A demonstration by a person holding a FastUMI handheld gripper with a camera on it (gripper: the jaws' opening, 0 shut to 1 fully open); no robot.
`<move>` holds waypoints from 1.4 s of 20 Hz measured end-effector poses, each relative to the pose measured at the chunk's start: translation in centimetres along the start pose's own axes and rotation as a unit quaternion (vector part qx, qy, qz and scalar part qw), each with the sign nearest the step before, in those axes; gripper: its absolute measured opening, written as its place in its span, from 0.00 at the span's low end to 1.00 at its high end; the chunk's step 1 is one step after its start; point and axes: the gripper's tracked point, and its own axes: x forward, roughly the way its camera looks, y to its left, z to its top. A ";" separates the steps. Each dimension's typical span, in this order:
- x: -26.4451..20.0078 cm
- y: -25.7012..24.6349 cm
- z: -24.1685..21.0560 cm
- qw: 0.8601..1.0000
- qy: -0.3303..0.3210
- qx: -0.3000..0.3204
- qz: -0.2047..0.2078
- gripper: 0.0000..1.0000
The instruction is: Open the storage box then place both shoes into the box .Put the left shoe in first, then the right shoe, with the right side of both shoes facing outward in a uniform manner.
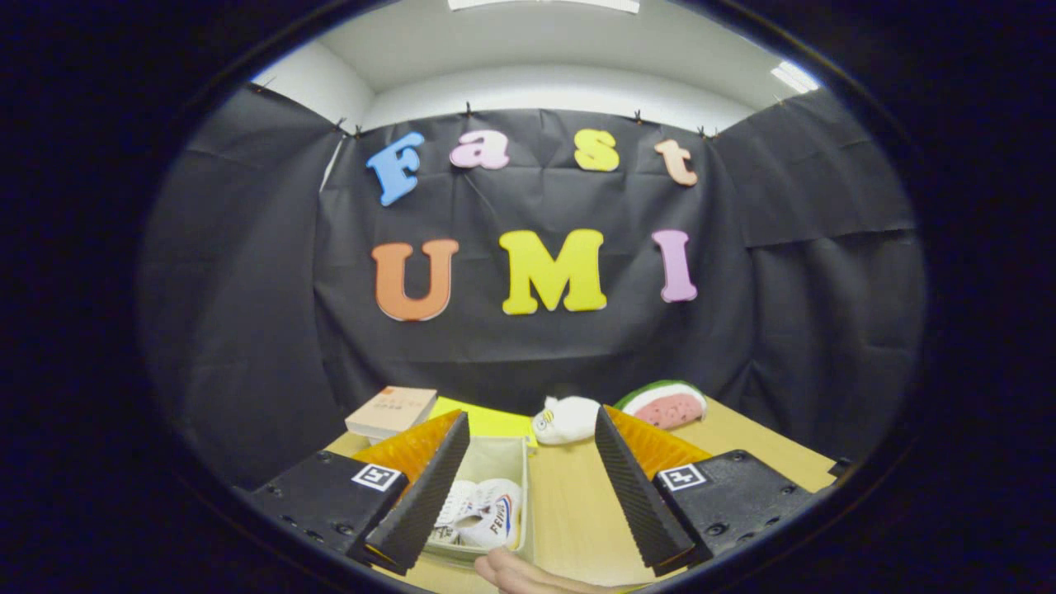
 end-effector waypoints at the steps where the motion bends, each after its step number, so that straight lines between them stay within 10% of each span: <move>1: -1.1 0.6 0.6 1.000 -0.016 0.002 0.016 0.97; 7: -2.8 1.3 -0.3 0.998 0.002 -0.018 0.052 1.00; 28: -3.5 -2.6 1.8 0.997 -0.063 -0.029 -0.044 1.00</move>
